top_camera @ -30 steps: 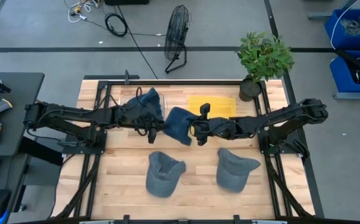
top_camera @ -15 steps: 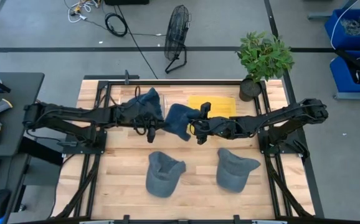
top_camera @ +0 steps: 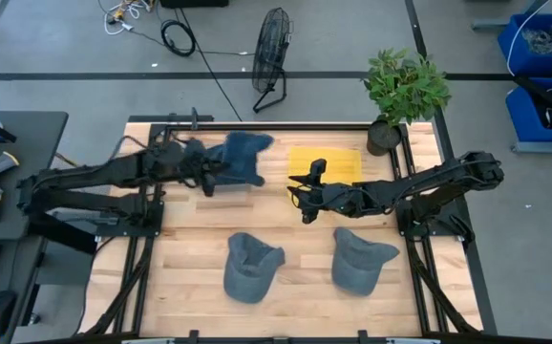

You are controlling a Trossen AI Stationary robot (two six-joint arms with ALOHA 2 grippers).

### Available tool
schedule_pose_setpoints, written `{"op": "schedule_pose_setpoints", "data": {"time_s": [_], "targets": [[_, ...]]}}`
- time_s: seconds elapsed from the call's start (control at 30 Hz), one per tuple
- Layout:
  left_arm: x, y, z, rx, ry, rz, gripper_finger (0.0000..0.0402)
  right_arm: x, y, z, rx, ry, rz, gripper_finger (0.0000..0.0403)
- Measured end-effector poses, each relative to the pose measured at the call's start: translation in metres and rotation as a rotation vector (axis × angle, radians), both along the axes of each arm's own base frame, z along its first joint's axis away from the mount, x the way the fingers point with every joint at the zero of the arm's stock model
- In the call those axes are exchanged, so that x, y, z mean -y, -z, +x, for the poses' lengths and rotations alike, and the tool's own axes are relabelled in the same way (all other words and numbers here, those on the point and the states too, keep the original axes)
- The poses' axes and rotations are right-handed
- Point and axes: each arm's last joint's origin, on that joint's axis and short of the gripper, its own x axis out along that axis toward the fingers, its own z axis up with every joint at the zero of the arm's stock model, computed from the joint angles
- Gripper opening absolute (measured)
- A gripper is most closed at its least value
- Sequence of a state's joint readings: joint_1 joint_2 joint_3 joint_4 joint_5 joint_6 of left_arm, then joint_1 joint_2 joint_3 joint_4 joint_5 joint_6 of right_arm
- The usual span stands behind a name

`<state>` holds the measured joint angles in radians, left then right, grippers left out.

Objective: Pick & Place hat
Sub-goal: Put the blue cap into the transparent bin

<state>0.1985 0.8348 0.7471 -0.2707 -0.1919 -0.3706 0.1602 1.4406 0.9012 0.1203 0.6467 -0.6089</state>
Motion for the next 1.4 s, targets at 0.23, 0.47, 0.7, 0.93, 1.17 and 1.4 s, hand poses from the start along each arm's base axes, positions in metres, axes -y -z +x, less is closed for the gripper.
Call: {"op": "schedule_pose_setpoints", "data": {"time_s": [0.23, 0.47, 0.7, 0.93, 1.17, 1.4], "targets": [[0.006, -0.022, -0.052, 0.135, -0.059, 0.001, 0.0013, -0.001, 0.005, -0.003, -0.037, 0.018, 0.030, 0.0155], [0.012, -0.007, -0.092, 0.022, -0.200, -0.089, 0.0015, -0.001, 0.005, -0.003, -0.040, 0.014, 0.031, 0.0155], [0.011, 0.014, -0.101, -0.167, -0.410, -0.179, 0.0020, 0.000, 0.005, -0.003, -0.040, 0.012, 0.029, 0.0155], [0.003, 0.011, -0.067, -0.167, -0.350, -0.115, 0.0014, 0.000, 0.005, -0.002, -0.037, 0.011, 0.030, 0.0155], [-0.002, 0.031, -0.025, -0.316, -0.252, -0.169, 0.0025, 0.000, 0.005, -0.002, -0.040, 0.010, 0.029, 0.0155], [0.000, 0.041, -0.004, -0.356, -0.178, -0.172, 0.0018, 0.000, 0.006, -0.003, -0.047, 0.010, 0.026, 0.0155]]}}
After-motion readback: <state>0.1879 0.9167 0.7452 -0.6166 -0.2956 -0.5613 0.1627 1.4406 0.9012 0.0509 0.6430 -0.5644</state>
